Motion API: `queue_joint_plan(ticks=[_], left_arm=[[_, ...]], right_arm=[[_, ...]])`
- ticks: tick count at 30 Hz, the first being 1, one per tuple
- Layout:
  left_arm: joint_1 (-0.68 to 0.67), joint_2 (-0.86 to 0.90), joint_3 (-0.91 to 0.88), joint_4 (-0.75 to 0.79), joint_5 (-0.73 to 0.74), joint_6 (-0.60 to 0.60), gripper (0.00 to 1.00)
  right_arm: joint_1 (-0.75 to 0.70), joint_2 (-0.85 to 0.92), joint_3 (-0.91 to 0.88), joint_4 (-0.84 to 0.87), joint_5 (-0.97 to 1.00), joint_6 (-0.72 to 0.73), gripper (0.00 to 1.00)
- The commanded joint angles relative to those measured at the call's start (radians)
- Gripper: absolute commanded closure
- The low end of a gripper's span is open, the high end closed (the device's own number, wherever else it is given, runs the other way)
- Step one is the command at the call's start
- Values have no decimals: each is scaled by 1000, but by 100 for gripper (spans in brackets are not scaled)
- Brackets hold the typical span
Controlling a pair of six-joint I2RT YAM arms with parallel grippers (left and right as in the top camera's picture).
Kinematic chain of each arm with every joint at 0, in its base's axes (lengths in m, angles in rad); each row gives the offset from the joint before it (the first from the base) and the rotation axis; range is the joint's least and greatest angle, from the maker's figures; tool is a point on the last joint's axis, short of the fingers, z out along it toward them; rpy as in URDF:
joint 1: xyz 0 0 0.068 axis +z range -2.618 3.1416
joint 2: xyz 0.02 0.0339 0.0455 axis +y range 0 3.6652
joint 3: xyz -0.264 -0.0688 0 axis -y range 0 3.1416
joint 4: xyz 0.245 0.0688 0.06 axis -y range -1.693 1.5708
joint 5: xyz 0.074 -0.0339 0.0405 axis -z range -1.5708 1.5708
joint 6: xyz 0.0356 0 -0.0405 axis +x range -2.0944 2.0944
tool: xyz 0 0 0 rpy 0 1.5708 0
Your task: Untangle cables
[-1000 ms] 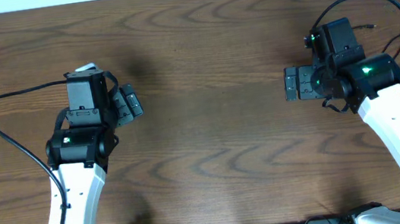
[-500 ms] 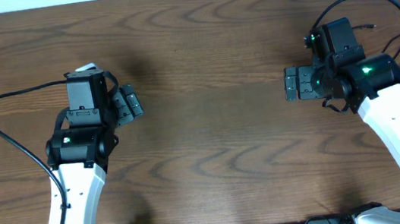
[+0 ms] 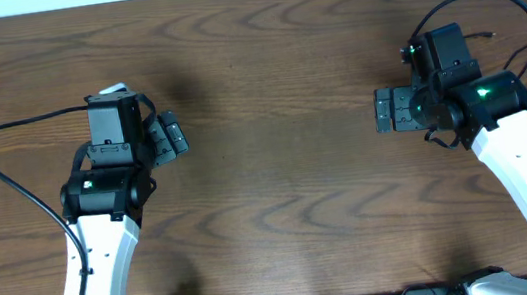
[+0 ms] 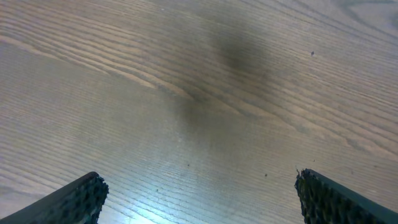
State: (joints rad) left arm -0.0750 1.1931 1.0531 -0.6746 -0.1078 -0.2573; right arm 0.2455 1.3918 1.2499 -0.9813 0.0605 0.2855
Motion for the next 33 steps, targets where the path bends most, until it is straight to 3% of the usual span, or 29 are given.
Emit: queue_joint_plan(ticks=[1, 21, 33], left_arm=[[-3, 2, -1, -2, -13, 13, 2], [-3, -166, -68, -23, -13, 14, 2], [-3, -391, -434, 395, -6, 25, 2]], right_arm=[[2, -12, -3, 1, 12, 17, 1], [2, -12, -3, 1, 12, 17, 1], [2, -12, -3, 1, 12, 17, 1]])
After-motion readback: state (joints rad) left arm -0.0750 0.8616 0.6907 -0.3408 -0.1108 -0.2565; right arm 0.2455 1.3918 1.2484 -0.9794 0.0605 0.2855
